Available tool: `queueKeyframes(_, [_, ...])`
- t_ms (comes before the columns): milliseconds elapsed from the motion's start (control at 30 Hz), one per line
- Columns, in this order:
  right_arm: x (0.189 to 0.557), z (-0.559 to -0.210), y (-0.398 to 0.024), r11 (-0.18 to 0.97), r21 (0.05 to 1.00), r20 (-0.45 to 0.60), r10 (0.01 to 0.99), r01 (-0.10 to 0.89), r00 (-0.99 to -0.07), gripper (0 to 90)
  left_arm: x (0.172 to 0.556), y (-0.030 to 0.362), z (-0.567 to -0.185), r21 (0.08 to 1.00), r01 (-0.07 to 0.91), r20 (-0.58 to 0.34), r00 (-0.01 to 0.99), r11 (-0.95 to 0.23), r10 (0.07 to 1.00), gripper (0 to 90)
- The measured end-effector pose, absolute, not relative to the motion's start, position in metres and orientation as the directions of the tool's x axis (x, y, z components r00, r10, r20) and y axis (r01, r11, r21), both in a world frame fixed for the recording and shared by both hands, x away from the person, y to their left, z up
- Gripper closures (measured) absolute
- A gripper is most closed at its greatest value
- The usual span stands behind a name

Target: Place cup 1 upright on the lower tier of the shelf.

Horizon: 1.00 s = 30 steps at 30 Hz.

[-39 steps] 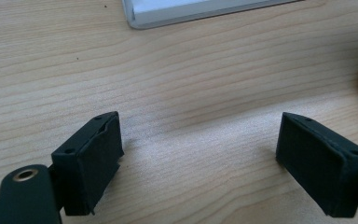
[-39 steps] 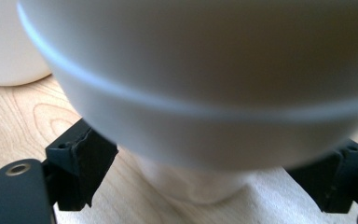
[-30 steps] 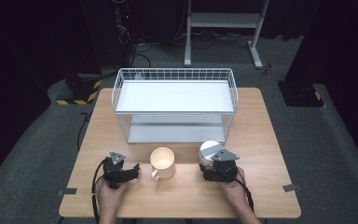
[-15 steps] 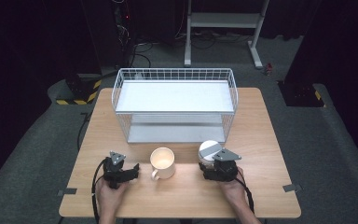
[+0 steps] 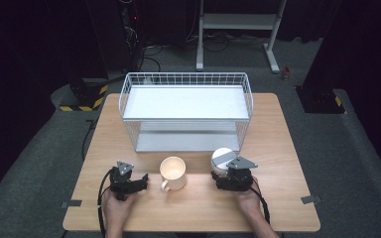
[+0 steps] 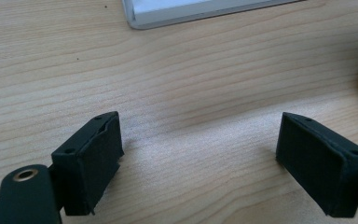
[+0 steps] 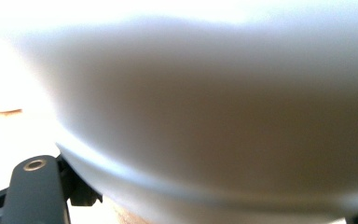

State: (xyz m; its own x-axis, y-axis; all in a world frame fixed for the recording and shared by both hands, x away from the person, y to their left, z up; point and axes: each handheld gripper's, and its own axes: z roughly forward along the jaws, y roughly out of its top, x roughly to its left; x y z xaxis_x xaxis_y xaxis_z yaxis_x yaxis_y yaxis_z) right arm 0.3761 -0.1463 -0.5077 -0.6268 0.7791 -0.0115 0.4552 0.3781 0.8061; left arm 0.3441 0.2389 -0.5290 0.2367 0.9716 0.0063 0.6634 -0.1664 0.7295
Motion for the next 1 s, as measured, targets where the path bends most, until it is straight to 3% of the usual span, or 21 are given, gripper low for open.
queueKeyframes(1000, [0.402, -0.492, -0.136, 0.362, 0.801, 0.01, 0.788, 0.477, -0.615, 18.8, 0.344, 0.239, -0.529, 0.728, 0.664, 0.008, 0.239, -0.17, 0.971, 14.6])
